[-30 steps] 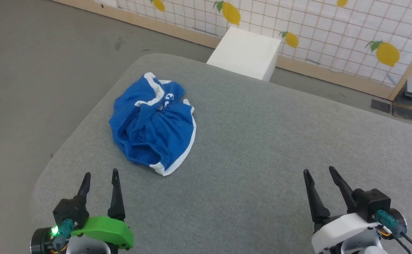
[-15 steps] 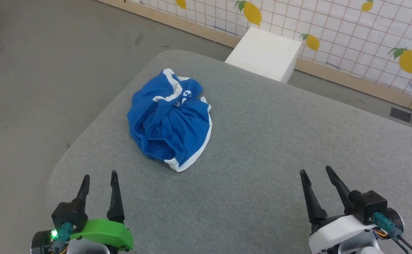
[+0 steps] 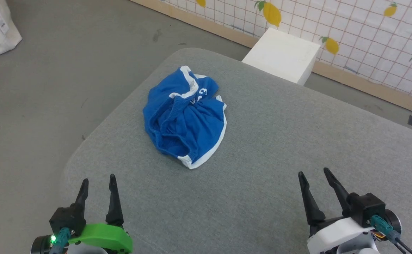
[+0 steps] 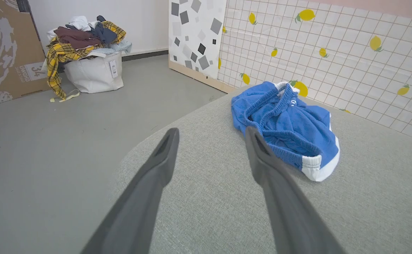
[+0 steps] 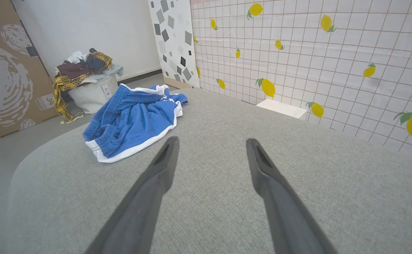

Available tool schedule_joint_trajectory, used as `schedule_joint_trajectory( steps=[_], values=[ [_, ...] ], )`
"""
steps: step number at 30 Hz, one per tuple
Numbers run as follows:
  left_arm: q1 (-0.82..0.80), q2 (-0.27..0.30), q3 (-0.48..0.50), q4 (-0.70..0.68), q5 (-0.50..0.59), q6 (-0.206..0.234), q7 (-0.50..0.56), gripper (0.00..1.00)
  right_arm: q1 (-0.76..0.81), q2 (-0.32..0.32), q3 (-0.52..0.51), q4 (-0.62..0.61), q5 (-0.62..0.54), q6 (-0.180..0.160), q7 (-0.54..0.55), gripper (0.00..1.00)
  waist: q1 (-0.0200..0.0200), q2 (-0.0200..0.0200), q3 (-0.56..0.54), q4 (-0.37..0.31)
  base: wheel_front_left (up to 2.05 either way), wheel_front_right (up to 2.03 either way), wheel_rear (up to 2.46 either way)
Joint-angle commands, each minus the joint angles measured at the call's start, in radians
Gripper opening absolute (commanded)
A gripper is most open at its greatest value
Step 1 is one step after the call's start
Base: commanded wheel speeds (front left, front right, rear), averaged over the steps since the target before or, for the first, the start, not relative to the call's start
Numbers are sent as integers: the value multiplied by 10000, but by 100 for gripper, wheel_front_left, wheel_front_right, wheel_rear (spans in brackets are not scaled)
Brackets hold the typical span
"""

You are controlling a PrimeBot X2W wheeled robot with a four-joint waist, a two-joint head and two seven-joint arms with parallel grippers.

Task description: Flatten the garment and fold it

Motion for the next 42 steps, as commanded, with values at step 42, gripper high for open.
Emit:
schedule_joint_trajectory(
  steps=[42],
  values=[
    [-8187,2659,-173,4979,-5579,-1413,5944,100,-1390,-1,-1321,-1453,-1771,-15,712,100,0,0,3715,-2567,0,0,0]
  ],
)
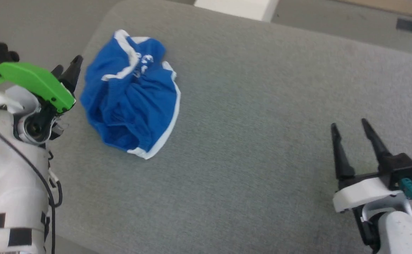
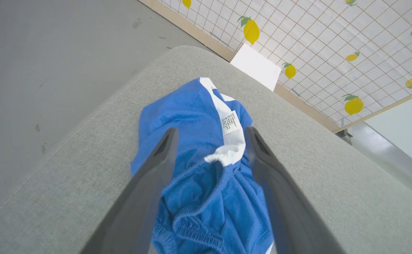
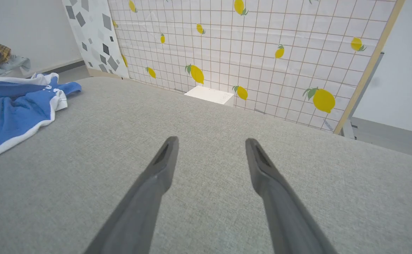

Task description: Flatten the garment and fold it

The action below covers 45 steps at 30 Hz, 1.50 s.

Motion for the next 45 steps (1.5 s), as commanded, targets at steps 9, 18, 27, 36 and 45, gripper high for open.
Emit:
schedule_joint_trajectory(
  steps=[9,18,27,36,45],
  values=[
    [-331,204,-929,1319,-526,-45,2462,100,-40,-10,-235,-633,-130,-15,164,100,-1,0,1707,-1267,0,0,0],
    [130,-250,-1804,2235,206,-27,1731,100,23,-10,-330,-746,-140,-15,248,100,-1,0,1891,-1115,0,0,0],
    [-485,45,-1809,1715,313,-64,-1958,0,60,-10,-182,-449,-78,-15,211,100,-1,0,1283,-828,0,0,0],
    [-1701,753,-2548,-100,-209,-67,-3569,0,212,-10,144,546,550,-15,-308,100,-1,0,-208,-1066,0,0,0],
    [-2044,808,-4042,-2426,-993,-68,-3153,0,328,-10,233,1473,1227,-15,-803,100,-1,0,-1388,-2373,0,0,0]
  ],
)
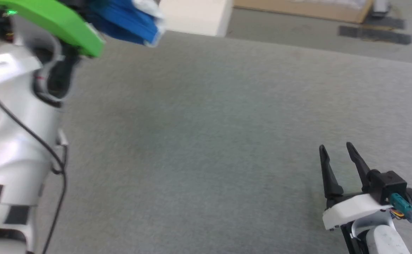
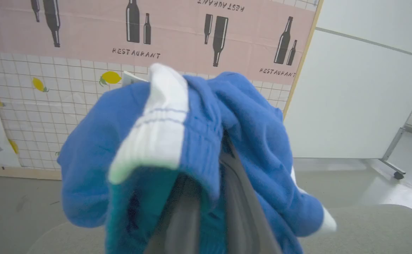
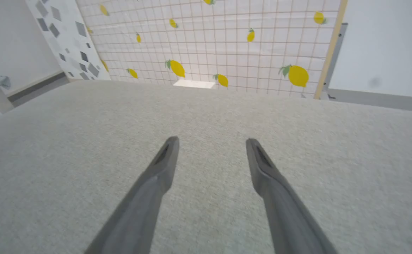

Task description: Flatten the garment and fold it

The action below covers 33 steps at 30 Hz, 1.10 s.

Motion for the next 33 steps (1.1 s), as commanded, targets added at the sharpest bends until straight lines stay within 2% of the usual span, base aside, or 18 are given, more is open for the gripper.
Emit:
schedule_joint_trajectory(
  steps=[1,6,11,16,20,21,22,27,33],
  values=[
    [74,-213,-295,-205,-129,-37,73,0,77,-16,-44,99,92,-15,-115,100,1,0,-766,-1047,0,0,0],
    [800,-856,-1338,-377,-361,-38,312,0,154,-16,-209,311,172,-15,-213,100,1,0,-910,-1848,0,0,0],
    [1771,-1215,-3151,399,-19,-38,912,0,263,-16,-329,448,280,-15,-259,100,1,0,-862,-2538,0,0,0],
    [2731,-1354,-4600,1573,-174,-38,2020,0,305,-16,-296,553,426,-15,-276,100,1,0,-790,-3029,0,0,0],
    [3275,-1555,-4858,2307,-911,-33,3228,0,355,-16,-319,484,530,-15,-280,100,1,0,-815,-3119,0,0,0],
    [3327,-1592,-4806,2363,-1058,-13,3338,45,377,-16,-335,468,540,-15,-280,100,1,0,-832,-3110,0,0,0],
    [3379,-1649,-4614,2366,-1297,20,3299,100,408,-16,-356,454,548,-15,-280,100,1,0,-873,-3086,0,0,0],
    [3596,-1800,-3369,1843,-2687,48,2888,100,516,-16,-457,432,531,-15,-281,100,1,0,-1113,-2778,0,0,0],
    [3732,-1339,-1924,794,-3524,215,1844,100,622,-16,-467,421,594,-15,-282,100,1,0,-1446,-2244,0,0,0]
  ],
)
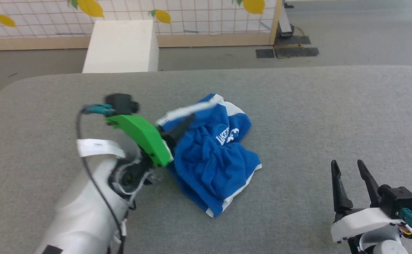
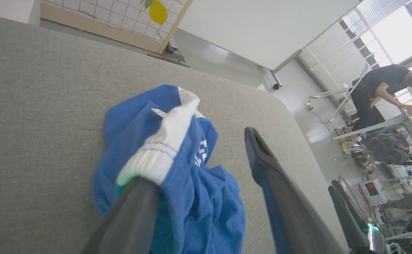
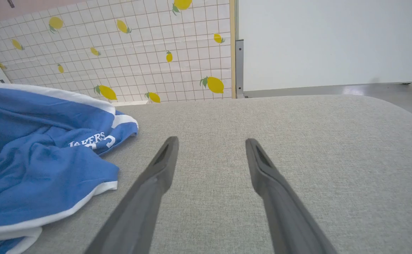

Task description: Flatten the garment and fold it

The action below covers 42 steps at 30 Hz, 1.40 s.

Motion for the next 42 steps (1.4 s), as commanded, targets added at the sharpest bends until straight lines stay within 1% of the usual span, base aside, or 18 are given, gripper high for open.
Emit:
schedule_joint_trajectory(
  steps=[1,7,8,10,12,15,18,20,22,23,26,28,30,32,33,36,39,42],
  values=[
    [220,237,273,-210,-46,143,-347,100,112,-3,14,-22,83,-15,-60,100,1,-1,-289,365,0,0,0],
    [1152,1160,1161,-715,596,961,-2203,100,132,-3,126,7,162,-15,-60,100,1,-1,-525,759,0,0,0],
    [1920,1430,1449,-663,852,1451,-3009,100,120,-3,186,18,179,-15,-60,100,1,-1,-565,860,0,0,0],
    [2492,1510,1523,-557,963,1771,-3367,100,118,-3,215,12,191,-15,-60,100,1,-1,-567,921,0,0,0],
    [3108,1541,1413,-371,1043,2085,-3406,100,101,-3,243,7,194,-15,-60,100,1,-1,-548,952,0,0,0],
    [3726,1485,1342,-252,939,2340,-3318,100,75,-3,250,1,202,-15,-60,100,1,-1,-515,976,0,0,0],
    [4206,1521,1411,-390,916,2541,-3522,100,63,-3,242,-35,213,-15,-60,100,1,-1,-461,1015,0,0,0],
    [4325,1736,1417,-466,1175,2751,-3756,100,66,-3,253,-38,223,-15,-60,100,1,-1,-424,1034,0,0,0],
    [4315,1961,1638,-682,1619,3003,-4435,100,63,-3,249,-46,227,-15,-60,100,1,-1,-383,1061,0,0,0],
    [4278,2101,2102,-1281,2668,3267,-4891,100,41,-3,273,-14,230,-15,-60,100,1,-1,-325,1134,0,0,0],
    [4345,1899,2733,-2151,3953,3260,-4921,100,-168,-3,451,101,144,-15,-45,100,1,-1,-232,1201,0,0,0],
    [4576,1607,3114,-2729,4858,3235,-4924,100,-488,-3,757,183,78,-15,291,100,1,-1,-128,1216,0,0,0],
    [4857,1251,3499,-3231,5641,3239,-4925,100,-971,-3,1157,212,25,-15,866,100,1,-1,23,1234,0,0,0],
    [5124,881,3927,-3554,6224,3182,-4926,100,-1535,-3,1632,287,50,-15,1739,100,1,-1,171,1267,0,0,0],
    [5279,662,4112,-3644,6431,3100,-4927,100,-1871,-3,1926,431,74,-15,2408,100,1,-1,262,1304,0,0,0],
    [5527,191,4528,-3704,6817,2803,-4927,100,-2774,-3,2548,859,-35,-15,4226,100,1,-1,487,1441,0,0,0],
    [5645,-231,4980,-3717,7147,2486,-4928,100,-3626,-3,3253,1449,-448,-15,6384,100,1,-1,733,1608,0,0,0],
    [5660,-563,5330,-3652,7384,2179,-4928,100,-4184,-3,3751,1935,-739,-15,7902,100,1,-1,913,1784,0,0,0]
  ],
)
